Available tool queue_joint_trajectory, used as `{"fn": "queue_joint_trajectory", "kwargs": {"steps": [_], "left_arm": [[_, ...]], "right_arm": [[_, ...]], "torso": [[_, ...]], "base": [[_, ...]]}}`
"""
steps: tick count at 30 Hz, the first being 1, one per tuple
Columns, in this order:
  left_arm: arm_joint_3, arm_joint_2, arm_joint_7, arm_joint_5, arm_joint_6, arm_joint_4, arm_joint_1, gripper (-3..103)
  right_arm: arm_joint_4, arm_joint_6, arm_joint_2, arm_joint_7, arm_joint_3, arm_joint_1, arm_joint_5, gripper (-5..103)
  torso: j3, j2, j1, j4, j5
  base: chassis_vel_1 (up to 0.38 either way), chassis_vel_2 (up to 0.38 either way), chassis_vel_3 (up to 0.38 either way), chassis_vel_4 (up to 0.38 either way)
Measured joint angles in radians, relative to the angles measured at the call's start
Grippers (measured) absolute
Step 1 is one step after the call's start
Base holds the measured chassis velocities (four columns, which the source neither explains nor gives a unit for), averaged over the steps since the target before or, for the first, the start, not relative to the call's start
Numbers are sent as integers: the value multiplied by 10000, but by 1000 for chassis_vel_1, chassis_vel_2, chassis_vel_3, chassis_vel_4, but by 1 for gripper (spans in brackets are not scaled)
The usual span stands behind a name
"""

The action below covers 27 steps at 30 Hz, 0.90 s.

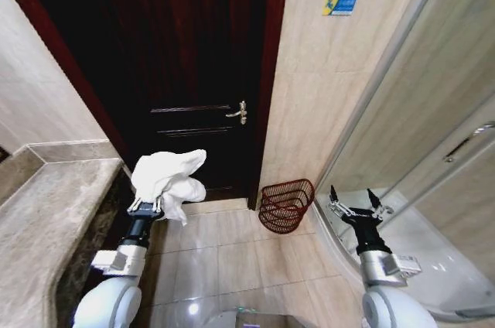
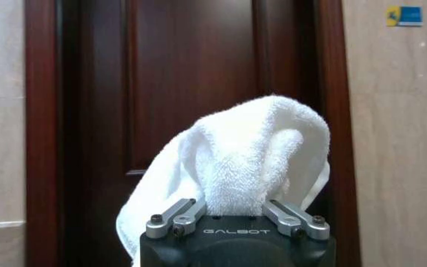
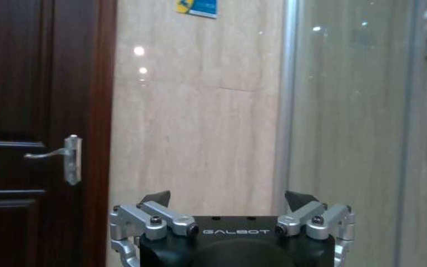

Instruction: Discard the used towel into the hamper.

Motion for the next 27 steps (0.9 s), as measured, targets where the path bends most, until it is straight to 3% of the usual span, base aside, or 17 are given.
{"fn": "queue_joint_trajectory", "kwargs": {"steps": [13,27], "left_arm": [[-11,-44,63,85,-30,11,-7,14],[-59,-51,61,233,-144,166,-23,14]], "right_arm": [[-38,275,33,130,-1,-25,1,100],[-64,316,65,141,-48,89,1,100]], "torso": [[-17,-39,-20,0,-1],[-496,-923,-425,2,-3]], "base": [[-100,-99,94,99],[0,0,0,0]]}}
